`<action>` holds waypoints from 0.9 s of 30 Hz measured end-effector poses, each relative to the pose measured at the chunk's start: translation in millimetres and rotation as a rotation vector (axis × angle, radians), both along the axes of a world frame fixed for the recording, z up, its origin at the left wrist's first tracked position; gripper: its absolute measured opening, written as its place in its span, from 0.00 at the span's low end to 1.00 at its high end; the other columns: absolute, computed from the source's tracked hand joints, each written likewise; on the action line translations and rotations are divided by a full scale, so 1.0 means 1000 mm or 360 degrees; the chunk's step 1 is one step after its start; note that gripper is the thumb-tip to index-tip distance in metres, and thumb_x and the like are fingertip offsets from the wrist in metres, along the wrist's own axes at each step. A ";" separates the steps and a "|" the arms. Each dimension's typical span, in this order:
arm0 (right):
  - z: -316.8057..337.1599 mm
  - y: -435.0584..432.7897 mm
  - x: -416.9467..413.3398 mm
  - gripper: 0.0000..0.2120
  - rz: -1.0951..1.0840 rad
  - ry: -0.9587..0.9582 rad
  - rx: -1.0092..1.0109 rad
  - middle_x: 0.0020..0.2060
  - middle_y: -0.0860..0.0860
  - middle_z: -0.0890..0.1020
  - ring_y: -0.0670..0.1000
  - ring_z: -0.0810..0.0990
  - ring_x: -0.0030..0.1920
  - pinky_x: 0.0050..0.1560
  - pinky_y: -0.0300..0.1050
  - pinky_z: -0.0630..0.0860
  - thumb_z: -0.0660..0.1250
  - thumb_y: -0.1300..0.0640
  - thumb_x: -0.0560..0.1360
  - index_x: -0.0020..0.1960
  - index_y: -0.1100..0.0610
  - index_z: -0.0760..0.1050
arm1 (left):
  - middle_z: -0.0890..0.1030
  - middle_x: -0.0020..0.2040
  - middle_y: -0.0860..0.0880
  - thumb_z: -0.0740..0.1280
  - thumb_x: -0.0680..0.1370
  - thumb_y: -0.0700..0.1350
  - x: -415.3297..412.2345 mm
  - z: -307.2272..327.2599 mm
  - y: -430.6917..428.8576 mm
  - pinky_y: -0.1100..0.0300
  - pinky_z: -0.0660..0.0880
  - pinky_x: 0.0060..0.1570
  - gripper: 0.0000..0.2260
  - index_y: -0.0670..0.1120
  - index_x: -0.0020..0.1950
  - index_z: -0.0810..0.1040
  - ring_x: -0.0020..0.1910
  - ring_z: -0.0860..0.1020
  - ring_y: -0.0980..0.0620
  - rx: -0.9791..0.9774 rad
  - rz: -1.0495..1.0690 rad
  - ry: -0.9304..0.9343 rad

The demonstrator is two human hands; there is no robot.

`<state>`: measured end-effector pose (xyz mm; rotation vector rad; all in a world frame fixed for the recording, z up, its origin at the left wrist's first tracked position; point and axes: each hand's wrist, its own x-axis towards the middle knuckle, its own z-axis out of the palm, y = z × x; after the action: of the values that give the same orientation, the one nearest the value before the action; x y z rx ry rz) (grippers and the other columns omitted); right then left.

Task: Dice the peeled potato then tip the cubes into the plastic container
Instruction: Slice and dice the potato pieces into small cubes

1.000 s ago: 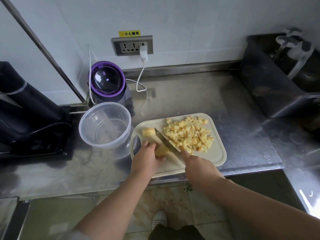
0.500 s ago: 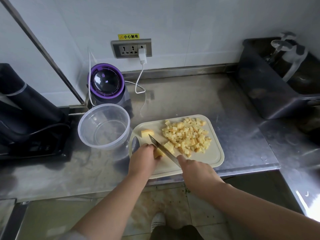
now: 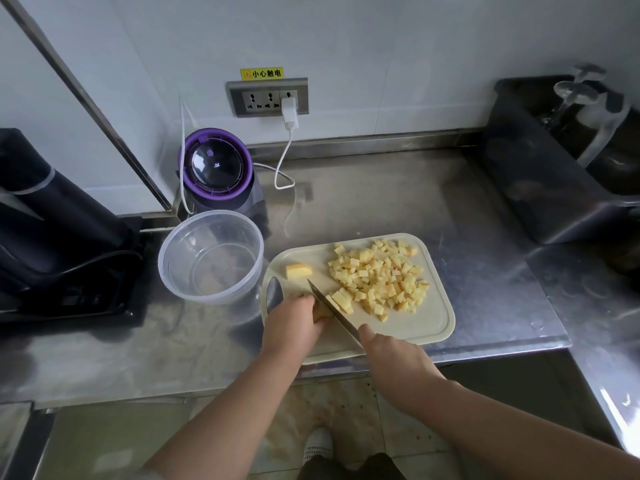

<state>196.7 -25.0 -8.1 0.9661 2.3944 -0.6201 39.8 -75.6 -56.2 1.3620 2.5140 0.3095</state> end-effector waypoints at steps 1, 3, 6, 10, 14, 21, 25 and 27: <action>-0.001 0.002 0.000 0.21 -0.0022 -0.0008 -0.0006 0.45 0.51 0.77 0.49 0.80 0.41 0.39 0.40 0.78 0.60 0.63 0.81 0.71 0.53 0.58 | 0.80 0.50 0.52 0.64 0.78 0.54 0.000 0.001 0.000 0.63 0.65 0.37 0.12 0.49 0.56 0.78 0.50 0.79 0.53 -0.0001 -0.0010 -0.0001; -0.003 0.006 0.002 0.20 -0.0090 0.0011 -0.0022 0.44 0.50 0.77 0.47 0.79 0.39 0.35 0.37 0.75 0.61 0.62 0.81 0.69 0.52 0.59 | 0.80 0.51 0.52 0.64 0.78 0.54 0.000 0.002 0.000 0.63 0.64 0.37 0.12 0.49 0.56 0.78 0.50 0.78 0.53 -0.0010 -0.0015 -0.0028; -0.003 0.008 0.007 0.17 -0.0214 0.0094 -0.0005 0.42 0.48 0.77 0.47 0.79 0.38 0.34 0.37 0.75 0.60 0.61 0.81 0.67 0.50 0.60 | 0.80 0.52 0.51 0.65 0.77 0.55 -0.002 0.001 -0.001 0.64 0.65 0.37 0.14 0.48 0.57 0.78 0.50 0.78 0.53 -0.0009 -0.0039 -0.0061; 0.002 0.005 0.010 0.19 -0.0201 0.0149 0.0056 0.41 0.49 0.77 0.48 0.79 0.37 0.37 0.42 0.79 0.59 0.62 0.80 0.67 0.51 0.59 | 0.78 0.57 0.52 0.66 0.76 0.56 -0.006 -0.001 -0.005 0.63 0.70 0.43 0.17 0.48 0.61 0.77 0.53 0.78 0.53 -0.0026 -0.0079 -0.0115; 0.011 -0.001 0.010 0.18 -0.0061 0.0143 0.0113 0.41 0.49 0.75 0.49 0.75 0.35 0.34 0.40 0.71 0.57 0.64 0.80 0.67 0.53 0.59 | 0.78 0.57 0.51 0.68 0.76 0.54 -0.008 -0.002 -0.010 0.61 0.73 0.47 0.17 0.49 0.63 0.76 0.54 0.78 0.52 -0.0033 -0.0054 -0.0113; 0.013 -0.007 0.006 0.19 -0.0030 0.0132 0.0037 0.42 0.50 0.75 0.48 0.75 0.37 0.35 0.39 0.72 0.58 0.65 0.80 0.68 0.52 0.59 | 0.79 0.52 0.49 0.64 0.79 0.50 -0.009 -0.001 -0.009 0.61 0.71 0.43 0.10 0.46 0.56 0.78 0.49 0.78 0.50 -0.0076 -0.0060 -0.0061; 0.011 -0.008 0.005 0.20 -0.0042 0.0121 0.0018 0.42 0.50 0.75 0.47 0.75 0.36 0.31 0.35 0.68 0.59 0.65 0.80 0.68 0.52 0.59 | 0.80 0.50 0.49 0.64 0.79 0.48 -0.010 -0.002 -0.008 0.62 0.71 0.41 0.08 0.47 0.54 0.78 0.47 0.78 0.50 -0.0097 -0.0077 -0.0022; 0.010 -0.008 0.004 0.21 -0.0036 0.0110 -0.0002 0.42 0.50 0.75 0.47 0.75 0.36 0.30 0.35 0.68 0.59 0.66 0.80 0.69 0.53 0.59 | 0.80 0.49 0.49 0.63 0.79 0.48 -0.010 -0.004 -0.007 0.62 0.70 0.40 0.08 0.47 0.54 0.78 0.47 0.78 0.50 -0.0105 -0.0080 -0.0026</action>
<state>201.1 -33.4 1.8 0.9880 2.4460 -0.6731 29.8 -82.4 -60.3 1.3891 2.4497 0.2246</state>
